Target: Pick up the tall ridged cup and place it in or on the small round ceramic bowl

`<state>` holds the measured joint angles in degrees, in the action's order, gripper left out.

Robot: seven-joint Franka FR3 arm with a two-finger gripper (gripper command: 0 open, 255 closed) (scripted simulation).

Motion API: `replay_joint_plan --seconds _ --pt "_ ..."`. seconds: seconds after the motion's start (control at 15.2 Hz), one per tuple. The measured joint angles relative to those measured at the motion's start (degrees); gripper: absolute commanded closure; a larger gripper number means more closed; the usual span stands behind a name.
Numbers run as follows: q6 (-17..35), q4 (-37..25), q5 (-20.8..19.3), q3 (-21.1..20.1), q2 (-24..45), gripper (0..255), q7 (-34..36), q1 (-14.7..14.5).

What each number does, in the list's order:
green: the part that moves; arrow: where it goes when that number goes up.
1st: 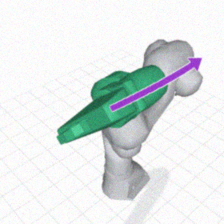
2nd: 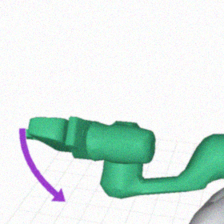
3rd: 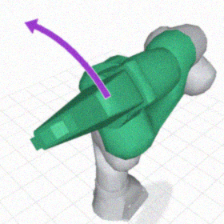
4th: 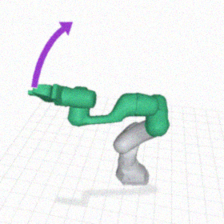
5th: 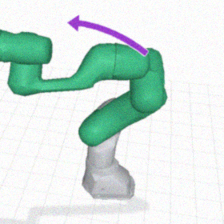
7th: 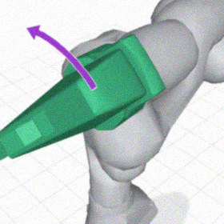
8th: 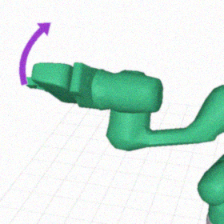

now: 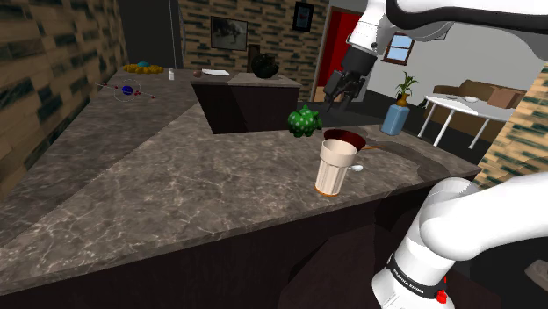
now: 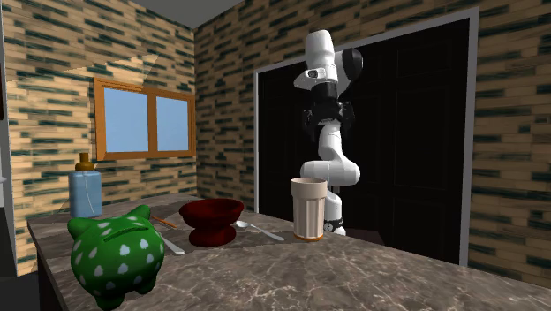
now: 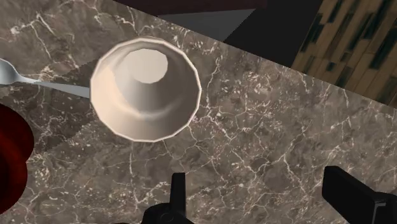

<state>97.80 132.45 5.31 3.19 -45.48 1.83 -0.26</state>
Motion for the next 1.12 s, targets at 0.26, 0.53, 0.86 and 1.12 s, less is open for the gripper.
replay_joint_plan --seconds 0.26,0.53,0.86,1.12 --pt "0.4 2.3 -1.2 1.6 -0.1 0 -2.1 0.5" --pt "1.7 5.9 -4.2 5.4 0.7 0 -7.0 1.9" --pt "3.9 9.4 -8.1 9.6 3.4 0 -12.4 3.6" --pt "6.4 12.2 -9.6 11.2 4.1 0 -14.3 4.3"
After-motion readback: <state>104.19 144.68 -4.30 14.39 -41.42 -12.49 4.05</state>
